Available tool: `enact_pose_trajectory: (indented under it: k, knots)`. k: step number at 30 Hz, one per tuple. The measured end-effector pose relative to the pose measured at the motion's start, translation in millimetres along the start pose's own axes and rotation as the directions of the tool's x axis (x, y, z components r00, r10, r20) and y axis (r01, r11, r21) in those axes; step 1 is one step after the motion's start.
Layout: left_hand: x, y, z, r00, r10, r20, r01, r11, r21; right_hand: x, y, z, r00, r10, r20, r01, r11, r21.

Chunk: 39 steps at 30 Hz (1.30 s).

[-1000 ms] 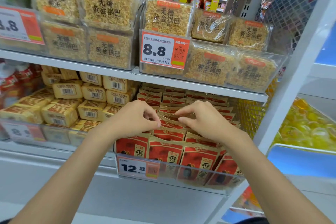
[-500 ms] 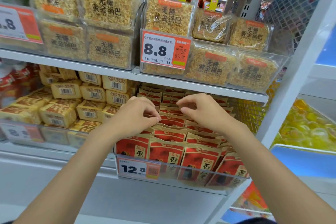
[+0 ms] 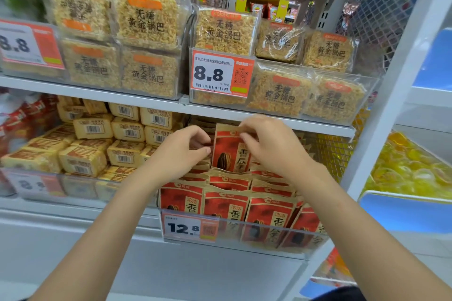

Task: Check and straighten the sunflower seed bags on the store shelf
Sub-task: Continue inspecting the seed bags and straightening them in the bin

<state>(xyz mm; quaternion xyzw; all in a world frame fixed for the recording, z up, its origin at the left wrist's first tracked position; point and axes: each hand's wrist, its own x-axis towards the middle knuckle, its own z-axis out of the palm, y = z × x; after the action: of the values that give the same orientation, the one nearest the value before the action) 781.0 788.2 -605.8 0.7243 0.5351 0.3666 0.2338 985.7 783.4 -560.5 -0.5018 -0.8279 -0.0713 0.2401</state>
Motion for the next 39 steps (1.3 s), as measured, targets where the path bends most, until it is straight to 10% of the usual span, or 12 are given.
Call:
enact_pose_trajectory:
  k: [8, 13, 21, 27, 31, 39]
  knots:
    - [-1, 33, -1, 0.993, 0.108, -0.045, -0.117, 0.925, -0.363, 13, -25, -46, 0.905, 0.078, -0.418, 0.131, 0.884, 0.449]
    - [-9, 47, 2, 0.973, 0.08, -0.215, -0.171, 0.881, -0.442, 9, -38, -30, 0.873, 0.473, -0.119, -0.152, 0.495, 0.855]
    - [-14, 41, 13, 0.969, -0.006, -0.245, -0.09, 0.92, -0.381, -23, -42, 25, 0.864, 0.492, 0.111, -0.288, 0.299, 0.91]
    - [-16, 49, 20, 0.92, -0.165, -0.355, -0.05, 0.85, -0.524, -33, -44, 21, 0.894, 0.43, 0.123, -0.338, 0.469, 0.816]
    - [-22, 50, 18, 0.992, -0.107, -0.072, 0.066, 0.898, -0.436, -41, -40, 17, 0.886, 0.446, 0.125, -0.304, 0.355, 0.884]
    - [-34, 50, 13, 0.948, -0.167, -0.27, -0.005, 0.843, -0.538, -49, -38, 13, 0.972, 0.122, 0.203, -0.232, 0.32, 0.919]
